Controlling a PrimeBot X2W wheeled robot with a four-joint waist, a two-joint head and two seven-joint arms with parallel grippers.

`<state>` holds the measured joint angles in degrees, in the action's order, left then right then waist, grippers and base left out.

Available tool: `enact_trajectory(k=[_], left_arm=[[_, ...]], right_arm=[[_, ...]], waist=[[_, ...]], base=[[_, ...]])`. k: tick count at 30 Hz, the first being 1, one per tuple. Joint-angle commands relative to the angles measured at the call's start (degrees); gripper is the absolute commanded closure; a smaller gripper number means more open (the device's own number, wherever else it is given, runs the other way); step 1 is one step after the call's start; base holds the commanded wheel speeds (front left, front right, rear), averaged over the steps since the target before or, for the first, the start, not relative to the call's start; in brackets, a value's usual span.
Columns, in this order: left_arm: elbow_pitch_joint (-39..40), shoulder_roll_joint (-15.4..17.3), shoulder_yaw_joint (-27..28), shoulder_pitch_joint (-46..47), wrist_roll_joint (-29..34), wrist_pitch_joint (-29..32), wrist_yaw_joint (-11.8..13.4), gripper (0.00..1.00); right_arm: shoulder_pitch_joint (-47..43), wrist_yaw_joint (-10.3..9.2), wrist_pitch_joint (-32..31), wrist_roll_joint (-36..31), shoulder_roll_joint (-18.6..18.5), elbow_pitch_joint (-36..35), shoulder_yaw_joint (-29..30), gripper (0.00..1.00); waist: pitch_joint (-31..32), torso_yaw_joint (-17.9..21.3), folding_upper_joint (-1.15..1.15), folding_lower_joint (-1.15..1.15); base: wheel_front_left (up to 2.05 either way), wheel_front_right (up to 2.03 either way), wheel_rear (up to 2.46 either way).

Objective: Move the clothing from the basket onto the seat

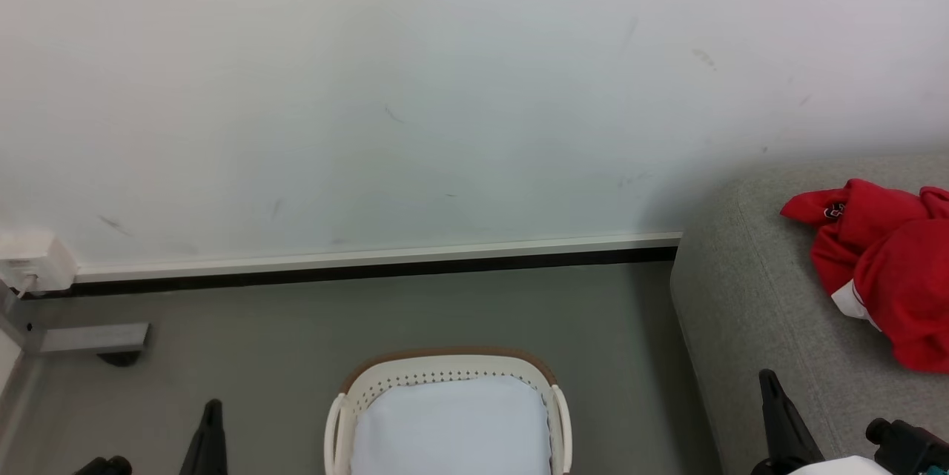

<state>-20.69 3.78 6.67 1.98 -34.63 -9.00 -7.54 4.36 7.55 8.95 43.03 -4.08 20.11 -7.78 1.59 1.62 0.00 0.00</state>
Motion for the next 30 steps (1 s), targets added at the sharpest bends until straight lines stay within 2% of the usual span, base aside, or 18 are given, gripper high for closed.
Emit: enact_trajectory(k=[1,30], left_arm=[[1.1,0.3,0.1,1.5,-2.7,0.5,0.0,1.0],[3.4,-0.1,0.0,2.7,-24.1,6.4,0.0,1.0]], right_arm=[[1.2,-0.02,-0.5,2.0,-0.2,-1.2,0.8,1.0],[1.7,-0.05,-6.2,20.6,0.2,-3.2,6.0,1.0]], waist=[[0.0,0.0,0.0,0.0],[-0.5,-0.5,0.0,0.0]], base=[[0.0,0.0,0.0],[0.0,0.0,0.0]])
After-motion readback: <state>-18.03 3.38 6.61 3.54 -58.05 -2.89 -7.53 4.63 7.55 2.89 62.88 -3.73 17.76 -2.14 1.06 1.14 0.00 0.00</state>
